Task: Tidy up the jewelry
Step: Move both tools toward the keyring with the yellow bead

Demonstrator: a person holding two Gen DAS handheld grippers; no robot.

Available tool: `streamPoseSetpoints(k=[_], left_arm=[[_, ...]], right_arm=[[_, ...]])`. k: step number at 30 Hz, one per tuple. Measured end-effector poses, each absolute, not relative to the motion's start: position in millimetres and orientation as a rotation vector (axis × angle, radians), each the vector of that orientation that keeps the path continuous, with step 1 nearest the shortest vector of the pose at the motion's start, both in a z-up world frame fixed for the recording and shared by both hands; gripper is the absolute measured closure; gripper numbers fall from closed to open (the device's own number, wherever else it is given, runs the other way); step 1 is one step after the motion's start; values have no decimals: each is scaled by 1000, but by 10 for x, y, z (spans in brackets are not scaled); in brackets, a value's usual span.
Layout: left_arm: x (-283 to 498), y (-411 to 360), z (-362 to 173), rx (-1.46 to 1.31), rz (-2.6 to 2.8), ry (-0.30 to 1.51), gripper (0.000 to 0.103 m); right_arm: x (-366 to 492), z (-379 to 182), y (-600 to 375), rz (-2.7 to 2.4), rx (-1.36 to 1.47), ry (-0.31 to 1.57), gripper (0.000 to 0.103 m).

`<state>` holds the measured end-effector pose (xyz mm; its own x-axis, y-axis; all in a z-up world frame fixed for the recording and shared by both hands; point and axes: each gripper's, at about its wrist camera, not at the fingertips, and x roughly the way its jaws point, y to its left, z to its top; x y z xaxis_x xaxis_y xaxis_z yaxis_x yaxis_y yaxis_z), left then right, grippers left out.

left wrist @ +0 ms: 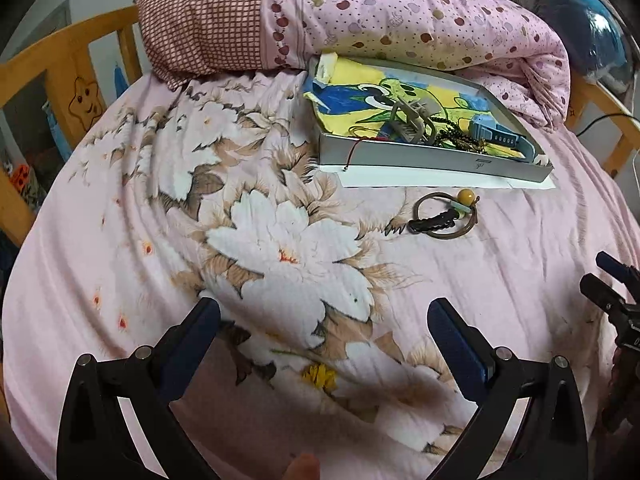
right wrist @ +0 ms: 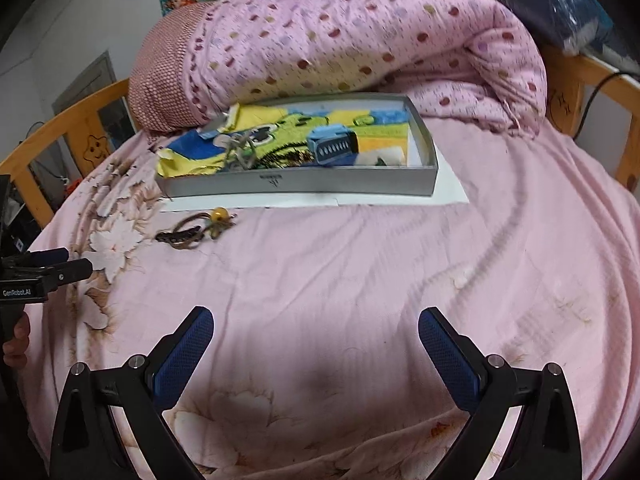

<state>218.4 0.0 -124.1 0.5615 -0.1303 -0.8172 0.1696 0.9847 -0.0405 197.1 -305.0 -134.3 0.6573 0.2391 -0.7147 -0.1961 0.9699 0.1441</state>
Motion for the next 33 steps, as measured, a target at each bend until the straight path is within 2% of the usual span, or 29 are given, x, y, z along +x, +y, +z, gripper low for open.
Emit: streamPoseSetpoints(k=[33], left_arm=[[2518,-212,-1384,111,-332,911,2]], right_arm=[[2534,-1466,-2915,312,40,860,0]])
